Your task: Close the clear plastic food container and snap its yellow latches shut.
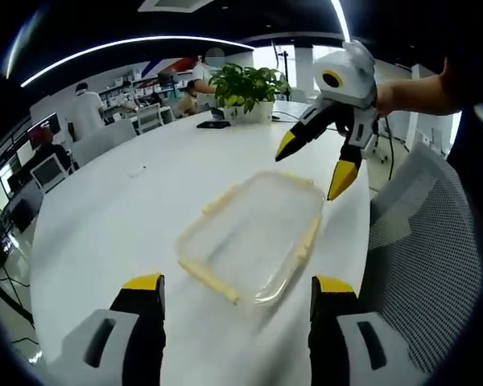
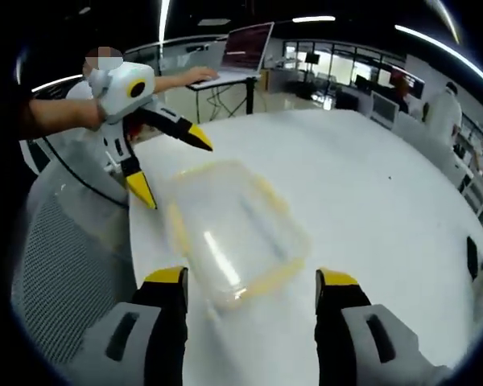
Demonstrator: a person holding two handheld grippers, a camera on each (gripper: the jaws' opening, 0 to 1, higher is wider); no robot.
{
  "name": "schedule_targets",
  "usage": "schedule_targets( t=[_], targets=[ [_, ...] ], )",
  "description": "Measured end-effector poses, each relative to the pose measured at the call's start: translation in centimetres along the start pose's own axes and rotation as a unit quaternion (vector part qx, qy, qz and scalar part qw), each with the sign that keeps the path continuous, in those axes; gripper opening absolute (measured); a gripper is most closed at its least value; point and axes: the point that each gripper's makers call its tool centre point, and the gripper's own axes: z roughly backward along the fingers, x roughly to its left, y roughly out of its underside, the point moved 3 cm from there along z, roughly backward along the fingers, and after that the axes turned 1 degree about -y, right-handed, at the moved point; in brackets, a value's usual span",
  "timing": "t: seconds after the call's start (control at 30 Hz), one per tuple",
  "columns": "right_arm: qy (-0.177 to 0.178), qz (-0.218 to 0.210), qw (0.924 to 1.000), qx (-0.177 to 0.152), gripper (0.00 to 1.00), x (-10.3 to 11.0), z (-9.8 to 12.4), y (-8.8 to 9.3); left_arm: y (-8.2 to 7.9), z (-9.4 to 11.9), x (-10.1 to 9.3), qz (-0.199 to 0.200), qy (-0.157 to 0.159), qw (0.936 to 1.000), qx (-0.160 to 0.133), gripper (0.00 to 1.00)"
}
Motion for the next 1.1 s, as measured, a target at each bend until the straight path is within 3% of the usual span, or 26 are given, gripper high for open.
schedule_targets(
  t=[0.23, 0.47, 0.6, 1.1],
  targets=[
    [0.021, -0.026, 0.9994, -0.010, 0.53, 0.0, -0.6, 0.9, 0.2, -0.7, -0.1, -0.003, 0.001, 1.0000, 0.000, 0.57],
    [0.017, -0.030, 0.9993, -0.013, 0.52, 0.1, -0.9, 1.0, 0.3, -1.2, -0.1, -0.010, 0.004, 0.9999, 0.003, 0.49],
    [0.010, -0.028, 0.9994, -0.018, 0.47, 0.1, -1.2, 0.8, 0.1, -1.6, 0.0, -0.008, 0.003, 1.0000, 0.002, 0.48],
    [0.018, -0.023, 0.9996, -0.007, 0.47, -3.0, -2.1, -0.1, -1.1, -3.6, 2.5, -0.007, 0.002, 0.9999, 0.008, 0.48]
  ],
)
